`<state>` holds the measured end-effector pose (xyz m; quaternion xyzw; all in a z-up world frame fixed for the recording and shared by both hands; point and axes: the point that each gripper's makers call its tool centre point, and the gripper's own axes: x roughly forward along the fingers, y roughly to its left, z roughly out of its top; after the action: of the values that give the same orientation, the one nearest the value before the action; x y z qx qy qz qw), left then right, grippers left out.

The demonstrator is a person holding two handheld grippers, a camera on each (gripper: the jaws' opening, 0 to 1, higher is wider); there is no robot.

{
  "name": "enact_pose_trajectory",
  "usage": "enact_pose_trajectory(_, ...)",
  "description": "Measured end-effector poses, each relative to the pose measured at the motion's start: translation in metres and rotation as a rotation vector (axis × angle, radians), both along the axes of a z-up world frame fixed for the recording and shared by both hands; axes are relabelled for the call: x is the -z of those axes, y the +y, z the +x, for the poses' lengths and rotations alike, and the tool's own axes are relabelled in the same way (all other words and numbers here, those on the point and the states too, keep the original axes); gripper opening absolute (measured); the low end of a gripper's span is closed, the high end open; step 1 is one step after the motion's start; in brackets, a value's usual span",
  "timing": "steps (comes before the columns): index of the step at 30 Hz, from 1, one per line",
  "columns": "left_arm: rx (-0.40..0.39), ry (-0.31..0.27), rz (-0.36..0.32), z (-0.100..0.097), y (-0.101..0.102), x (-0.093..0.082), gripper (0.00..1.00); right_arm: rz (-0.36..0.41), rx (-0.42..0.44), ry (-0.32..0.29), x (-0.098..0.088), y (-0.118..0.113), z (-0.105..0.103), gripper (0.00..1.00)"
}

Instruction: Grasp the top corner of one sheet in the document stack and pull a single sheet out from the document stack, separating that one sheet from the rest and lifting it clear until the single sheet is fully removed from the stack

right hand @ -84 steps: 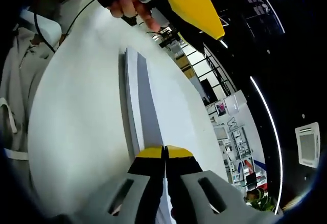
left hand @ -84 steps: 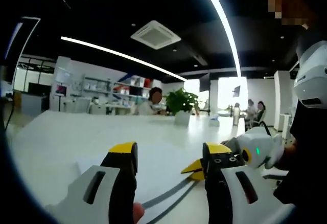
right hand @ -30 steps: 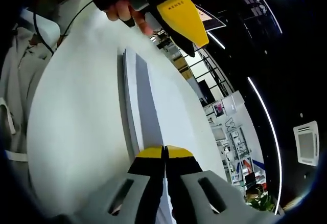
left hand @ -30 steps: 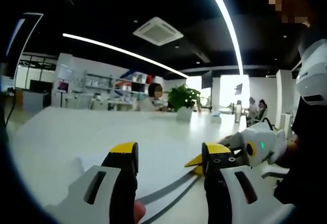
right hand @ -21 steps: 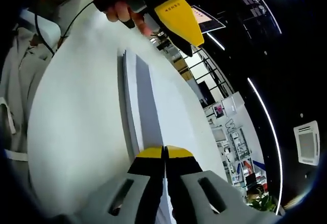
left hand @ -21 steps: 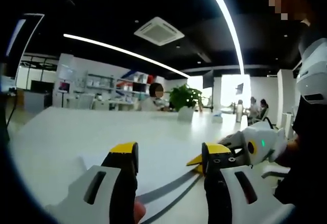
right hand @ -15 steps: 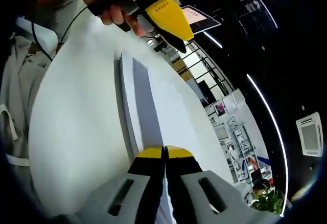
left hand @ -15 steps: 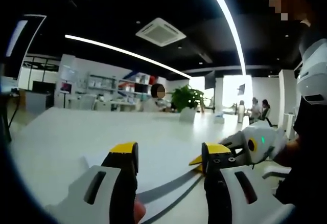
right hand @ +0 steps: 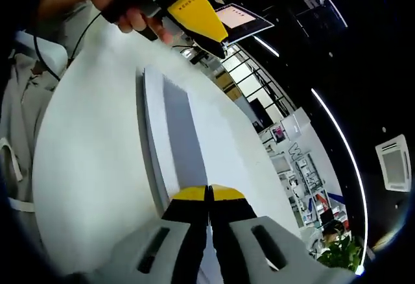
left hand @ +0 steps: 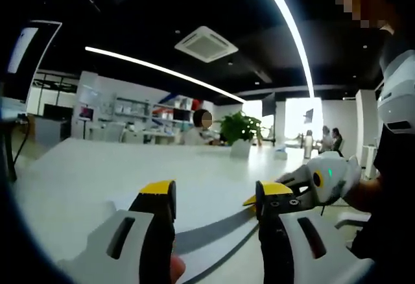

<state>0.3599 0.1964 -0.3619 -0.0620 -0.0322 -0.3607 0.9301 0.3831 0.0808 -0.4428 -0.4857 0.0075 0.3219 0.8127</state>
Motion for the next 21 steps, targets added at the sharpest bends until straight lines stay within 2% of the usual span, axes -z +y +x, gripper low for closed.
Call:
enact_pose_trajectory(7, -0.043, -0.01, -0.012, 0.004, 0.013, -0.003, 0.48, 0.162, 0.029, -0.016, -0.031, -0.008, 0.001, 0.02)
enact_pose_trajectory(14, -0.062, -0.011, -0.025, 0.007, 0.018, -0.003, 0.48, 0.297, 0.028, -0.039, -0.063, -0.014, -0.005, 0.02)
enact_pose_trajectory(18, -0.072, -0.007, -0.031, 0.008, 0.021, -0.002, 0.48, 0.409, 0.032, -0.033, -0.081, -0.022, -0.007, 0.02)
enact_pose_trajectory(21, -0.071, -0.002, -0.03, 0.008, 0.021, 0.0, 0.48, 0.455, 0.032, -0.036, -0.09, -0.028, -0.009, 0.02)
